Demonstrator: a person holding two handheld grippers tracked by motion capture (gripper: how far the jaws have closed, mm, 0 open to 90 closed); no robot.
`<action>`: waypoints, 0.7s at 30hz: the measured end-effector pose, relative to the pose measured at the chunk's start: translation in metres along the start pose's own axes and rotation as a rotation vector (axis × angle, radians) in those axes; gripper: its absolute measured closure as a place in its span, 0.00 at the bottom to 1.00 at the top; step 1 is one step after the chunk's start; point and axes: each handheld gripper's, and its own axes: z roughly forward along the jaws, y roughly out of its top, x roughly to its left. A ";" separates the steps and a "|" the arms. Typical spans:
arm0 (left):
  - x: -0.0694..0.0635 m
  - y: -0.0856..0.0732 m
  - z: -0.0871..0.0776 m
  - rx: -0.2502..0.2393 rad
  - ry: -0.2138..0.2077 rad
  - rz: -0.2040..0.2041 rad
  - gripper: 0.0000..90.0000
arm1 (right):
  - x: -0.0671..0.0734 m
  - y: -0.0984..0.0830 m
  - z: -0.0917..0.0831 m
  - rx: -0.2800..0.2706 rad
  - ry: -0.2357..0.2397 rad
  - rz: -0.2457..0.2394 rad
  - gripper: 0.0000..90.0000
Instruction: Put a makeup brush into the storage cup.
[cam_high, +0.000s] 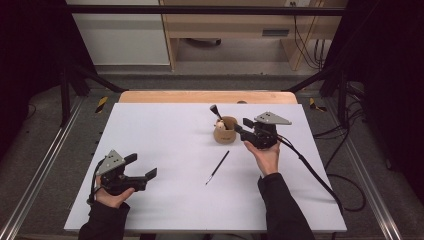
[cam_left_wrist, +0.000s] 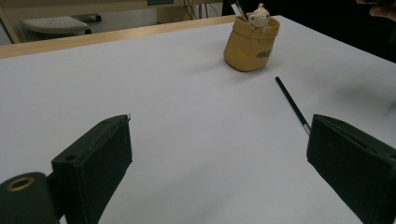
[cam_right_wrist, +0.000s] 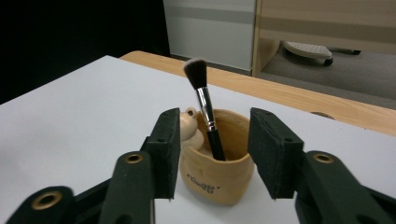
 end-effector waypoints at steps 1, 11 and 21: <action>0.000 0.000 0.000 -0.002 0.001 0.000 0.07 | 0.000 -0.001 -0.004 0.008 0.012 -0.002 0.55; -0.001 0.000 0.001 0.000 0.001 -0.002 0.07 | 0.001 -0.007 -0.033 0.000 0.024 -0.007 0.38; -0.001 0.000 0.001 0.002 0.003 -0.003 0.07 | 0.003 -0.017 -0.054 0.001 0.039 -0.012 0.22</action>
